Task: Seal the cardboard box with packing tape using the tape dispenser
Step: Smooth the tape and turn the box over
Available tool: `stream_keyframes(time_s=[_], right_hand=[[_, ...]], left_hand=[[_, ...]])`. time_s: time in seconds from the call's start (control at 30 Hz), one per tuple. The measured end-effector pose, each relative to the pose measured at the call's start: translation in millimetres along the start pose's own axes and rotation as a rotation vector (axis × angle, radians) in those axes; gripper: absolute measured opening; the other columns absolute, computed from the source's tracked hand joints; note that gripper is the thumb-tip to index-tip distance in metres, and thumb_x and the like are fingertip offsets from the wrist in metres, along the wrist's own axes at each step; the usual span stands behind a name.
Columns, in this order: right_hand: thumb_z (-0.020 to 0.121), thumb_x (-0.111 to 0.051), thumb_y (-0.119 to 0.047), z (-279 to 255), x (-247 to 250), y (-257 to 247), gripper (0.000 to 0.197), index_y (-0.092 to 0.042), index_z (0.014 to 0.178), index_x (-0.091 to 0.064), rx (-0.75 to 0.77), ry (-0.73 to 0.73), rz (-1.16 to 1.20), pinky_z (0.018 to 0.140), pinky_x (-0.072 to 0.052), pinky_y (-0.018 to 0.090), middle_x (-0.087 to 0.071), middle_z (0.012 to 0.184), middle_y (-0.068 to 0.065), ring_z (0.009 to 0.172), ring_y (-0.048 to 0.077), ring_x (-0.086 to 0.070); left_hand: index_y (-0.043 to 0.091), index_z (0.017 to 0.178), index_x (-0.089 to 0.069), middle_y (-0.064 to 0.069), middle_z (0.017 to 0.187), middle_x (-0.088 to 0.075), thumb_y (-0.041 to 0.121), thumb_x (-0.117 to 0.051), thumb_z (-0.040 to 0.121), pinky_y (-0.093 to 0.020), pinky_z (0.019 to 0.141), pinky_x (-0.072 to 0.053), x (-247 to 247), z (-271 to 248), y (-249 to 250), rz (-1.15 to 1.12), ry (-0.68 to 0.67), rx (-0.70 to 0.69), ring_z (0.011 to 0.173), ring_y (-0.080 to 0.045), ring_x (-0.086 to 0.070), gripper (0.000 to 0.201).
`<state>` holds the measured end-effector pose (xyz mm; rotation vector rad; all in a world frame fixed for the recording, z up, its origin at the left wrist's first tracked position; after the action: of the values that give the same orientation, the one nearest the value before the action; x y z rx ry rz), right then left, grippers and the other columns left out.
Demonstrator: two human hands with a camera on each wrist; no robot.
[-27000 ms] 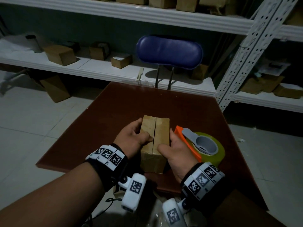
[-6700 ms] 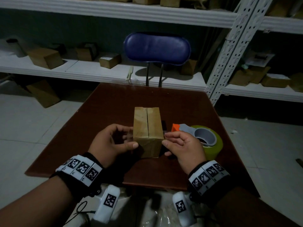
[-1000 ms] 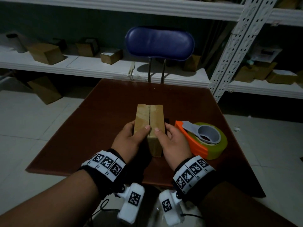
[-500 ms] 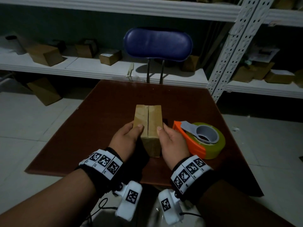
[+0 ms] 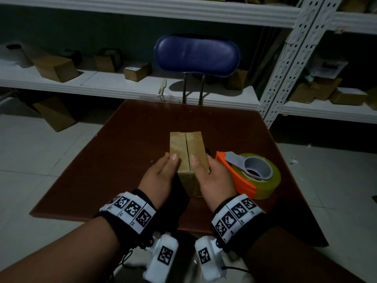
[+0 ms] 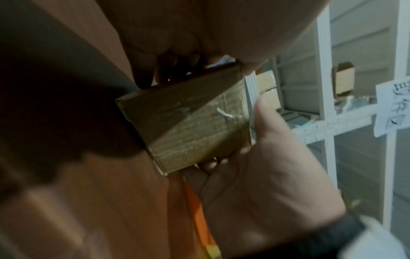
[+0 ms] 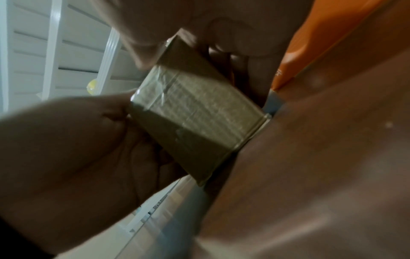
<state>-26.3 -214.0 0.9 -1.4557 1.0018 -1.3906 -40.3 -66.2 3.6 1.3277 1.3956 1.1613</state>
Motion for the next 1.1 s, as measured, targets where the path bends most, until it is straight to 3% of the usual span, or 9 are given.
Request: stream_keyframes(time_s=[0.13,0.33,0.47,0.67,0.73,0.83,0.93,1.0,1.1], right_hand=[[0.087,-0.064,-0.054,0,-1,2,0.033,-0.034,0.113,-0.069,-0.006,0.047,-0.034,0.084,-0.061,0.037,-0.076,0.097,-0.017,0.087,-0.002,-0.071],[0.088,-0.049,-0.054,8,-1,5,0.038,-0.034,0.114,-0.068,-0.012,0.046,-0.061,0.086,-0.058,0.044,-0.075,0.097,-0.012,0.09,0.009,-0.07],[0.093,-0.039,-0.051,12,1,6,0.043,-0.03,0.117,-0.068,0.002,0.028,-0.068,0.088,-0.057,0.044,-0.074,0.1,-0.01,0.092,0.011,-0.07],[0.084,-0.027,-0.069,16,2,13,0.076,-0.024,0.134,-0.061,-0.055,0.039,-0.081,0.105,-0.048,0.047,-0.067,0.13,-0.003,0.119,0.019,-0.062],[0.085,-0.026,-0.068,15,4,12,0.075,-0.023,0.132,-0.063,-0.052,0.047,-0.08,0.105,-0.048,0.046,-0.068,0.128,-0.003,0.118,0.018,-0.062],[0.086,-0.024,-0.072,11,6,14,0.076,-0.024,0.127,-0.067,-0.043,0.044,-0.06,0.101,-0.049,0.045,-0.072,0.12,-0.003,0.111,0.019,-0.065],[0.088,-0.026,-0.077,6,5,16,0.076,-0.029,0.136,-0.06,-0.008,0.018,-0.039,0.106,-0.046,0.045,-0.069,0.126,-0.006,0.118,0.015,-0.062],[0.093,-0.034,-0.073,5,5,18,0.067,-0.035,0.145,-0.05,0.024,-0.059,0.022,0.107,-0.046,0.042,-0.066,0.131,-0.011,0.121,0.007,-0.061],[0.099,-0.044,-0.06,6,7,20,0.052,-0.038,0.146,-0.046,0.038,-0.202,0.094,0.103,-0.05,0.04,-0.067,0.13,-0.013,0.118,0.005,-0.064]], left_hand=[[0.026,0.14,-0.052,0.004,0.14,-0.059,0.082,-0.049,0.072,-0.046,0.114,-0.037,1,4,-9,0.116,0.071,-0.055,0.129,-0.015,-0.054,0.088],[0.021,0.142,-0.051,0.003,0.142,-0.058,0.07,-0.047,0.08,-0.044,0.115,-0.038,0,-2,0,0.167,0.084,-0.079,0.131,-0.014,-0.053,0.079],[0.021,0.144,-0.049,0.002,0.144,-0.056,0.074,-0.046,0.077,-0.045,0.116,-0.035,1,-2,-1,0.173,0.081,-0.092,0.133,-0.016,-0.051,0.085],[0.023,0.143,-0.05,0.003,0.141,-0.058,0.081,-0.048,0.073,-0.046,0.114,-0.037,1,-3,-1,0.177,0.079,-0.051,0.13,-0.015,-0.053,0.091],[0.022,0.143,-0.05,0.005,0.142,-0.057,0.079,-0.05,0.076,-0.041,0.113,-0.037,-2,-6,6,0.15,0.077,-0.039,0.129,-0.013,-0.053,0.088],[0.024,0.147,-0.045,0.014,0.143,-0.047,0.062,-0.049,0.092,-0.026,0.107,-0.028,-2,-8,5,0.123,0.08,0.002,0.129,-0.004,-0.042,0.068],[0.035,0.147,-0.041,0.012,0.15,-0.048,0.092,-0.046,0.069,-0.042,0.117,-0.029,-3,-5,-5,0.159,0.026,0.011,0.137,-0.012,-0.045,0.097],[0.034,0.147,-0.041,0.008,0.146,-0.053,0.095,-0.043,0.066,-0.046,0.116,-0.034,-1,-1,-11,0.209,0.01,0.001,0.133,-0.014,-0.051,0.101],[0.032,0.146,-0.044,0.01,0.138,-0.059,0.089,-0.043,0.072,-0.041,0.112,-0.039,0,0,-6,0.275,-0.022,-0.049,0.124,-0.01,-0.057,0.093]])
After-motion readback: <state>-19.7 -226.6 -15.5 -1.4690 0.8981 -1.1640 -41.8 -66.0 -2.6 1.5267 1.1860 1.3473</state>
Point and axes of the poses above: each hand's wrist, its own z-axis towards the middle knuckle, its own x-axis out of the back of the hand, y = z × x, the point moved 3 cm from there along z, towards the middle knuckle
